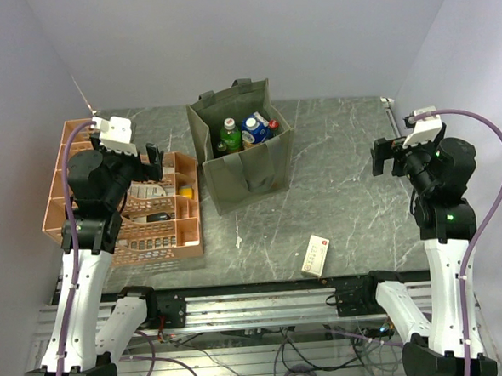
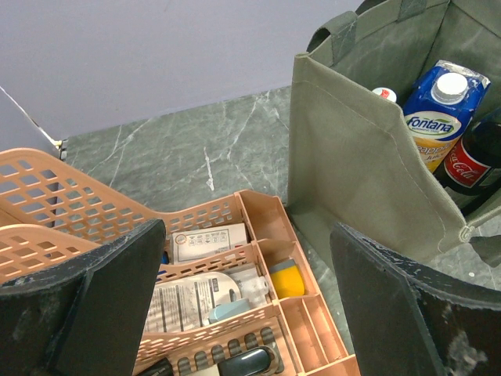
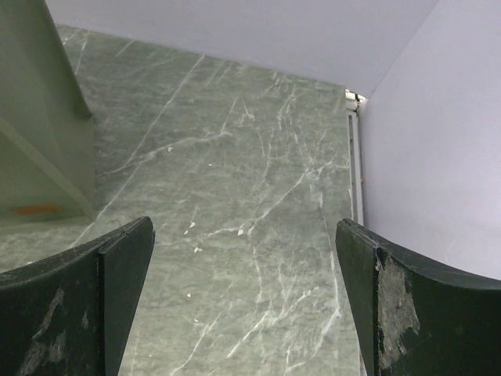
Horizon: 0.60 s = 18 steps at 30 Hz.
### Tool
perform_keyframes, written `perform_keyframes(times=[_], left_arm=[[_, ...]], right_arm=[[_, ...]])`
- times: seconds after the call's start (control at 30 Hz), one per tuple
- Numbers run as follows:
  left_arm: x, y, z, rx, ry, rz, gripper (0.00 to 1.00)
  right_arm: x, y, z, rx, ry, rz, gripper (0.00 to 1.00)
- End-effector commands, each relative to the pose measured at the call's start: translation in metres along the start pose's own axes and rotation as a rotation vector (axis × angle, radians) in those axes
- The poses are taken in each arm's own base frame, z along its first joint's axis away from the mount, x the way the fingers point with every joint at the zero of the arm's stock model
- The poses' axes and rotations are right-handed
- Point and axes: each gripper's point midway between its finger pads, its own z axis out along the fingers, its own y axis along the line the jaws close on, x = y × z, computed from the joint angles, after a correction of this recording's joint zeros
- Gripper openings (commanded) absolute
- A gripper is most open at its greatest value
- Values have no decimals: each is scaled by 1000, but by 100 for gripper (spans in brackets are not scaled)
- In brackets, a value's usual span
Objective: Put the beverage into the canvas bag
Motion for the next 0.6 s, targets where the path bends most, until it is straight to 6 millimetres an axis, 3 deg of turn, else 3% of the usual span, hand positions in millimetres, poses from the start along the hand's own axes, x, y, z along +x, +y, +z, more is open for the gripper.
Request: perform_keyframes(times=[0.0, 0.57], left_arm=[[-6, 5, -1, -14, -27, 10, 96], [-6, 8, -2, -28, -25, 12, 96]], right_arm=[[-5, -5, -5, 22, -12, -11, 100], [-3, -8, -6, 35, -3, -13, 100]])
